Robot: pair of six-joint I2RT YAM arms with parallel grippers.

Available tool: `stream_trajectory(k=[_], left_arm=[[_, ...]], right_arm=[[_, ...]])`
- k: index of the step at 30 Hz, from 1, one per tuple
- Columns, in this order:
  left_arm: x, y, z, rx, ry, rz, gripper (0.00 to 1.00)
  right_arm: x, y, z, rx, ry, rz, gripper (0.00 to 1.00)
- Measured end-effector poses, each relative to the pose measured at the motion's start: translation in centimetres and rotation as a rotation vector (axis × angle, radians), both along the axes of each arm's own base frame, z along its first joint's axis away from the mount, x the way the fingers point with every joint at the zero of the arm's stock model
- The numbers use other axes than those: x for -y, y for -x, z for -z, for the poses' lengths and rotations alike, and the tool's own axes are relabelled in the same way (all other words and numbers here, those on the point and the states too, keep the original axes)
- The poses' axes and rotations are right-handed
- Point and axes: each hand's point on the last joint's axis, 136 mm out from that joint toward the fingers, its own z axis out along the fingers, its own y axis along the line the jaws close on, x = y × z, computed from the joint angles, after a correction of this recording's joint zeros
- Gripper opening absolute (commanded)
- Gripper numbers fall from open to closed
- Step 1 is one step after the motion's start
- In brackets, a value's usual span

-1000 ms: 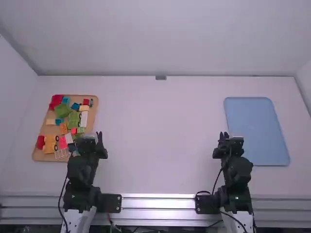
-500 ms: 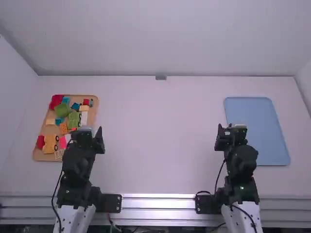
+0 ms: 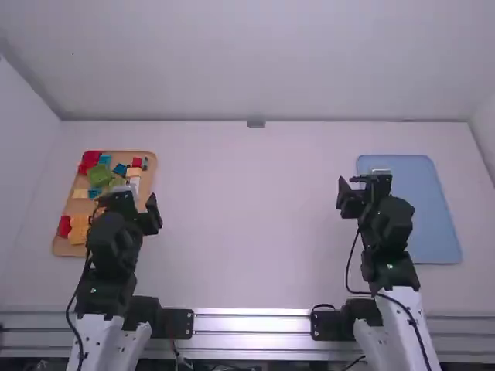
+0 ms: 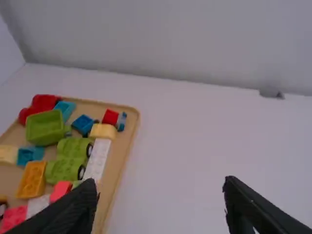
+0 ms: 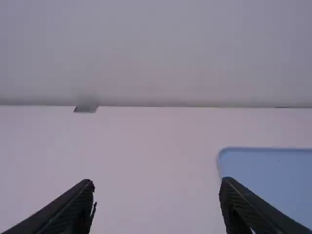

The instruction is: Assemble lego blocks to make yellow taxi

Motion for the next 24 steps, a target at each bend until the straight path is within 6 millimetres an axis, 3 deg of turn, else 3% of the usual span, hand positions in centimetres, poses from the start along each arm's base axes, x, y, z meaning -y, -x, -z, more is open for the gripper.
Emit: stream_trajectory(k=[3, 14, 24], left_arm=[[-1.5, 1.0, -0.9, -0.075, 0.033, -0.104, 0.80], [-3.4, 3.7, -4.1, -0.197, 0.135, -0.295, 0.94], [-5.8, 6.4, -5.2, -0.303, 0.220, -0.503, 0.99]], right_arm=[[-0.5, -1.1, -0.7, -0.007, -0.004, -0.021, 0.80], [-3.3, -3.9, -2.0, -0.013, 0.007, -0.116, 0.94], [-3.1, -5.4, -2.2, -0.027, 0.010, -0.103, 0.99]])
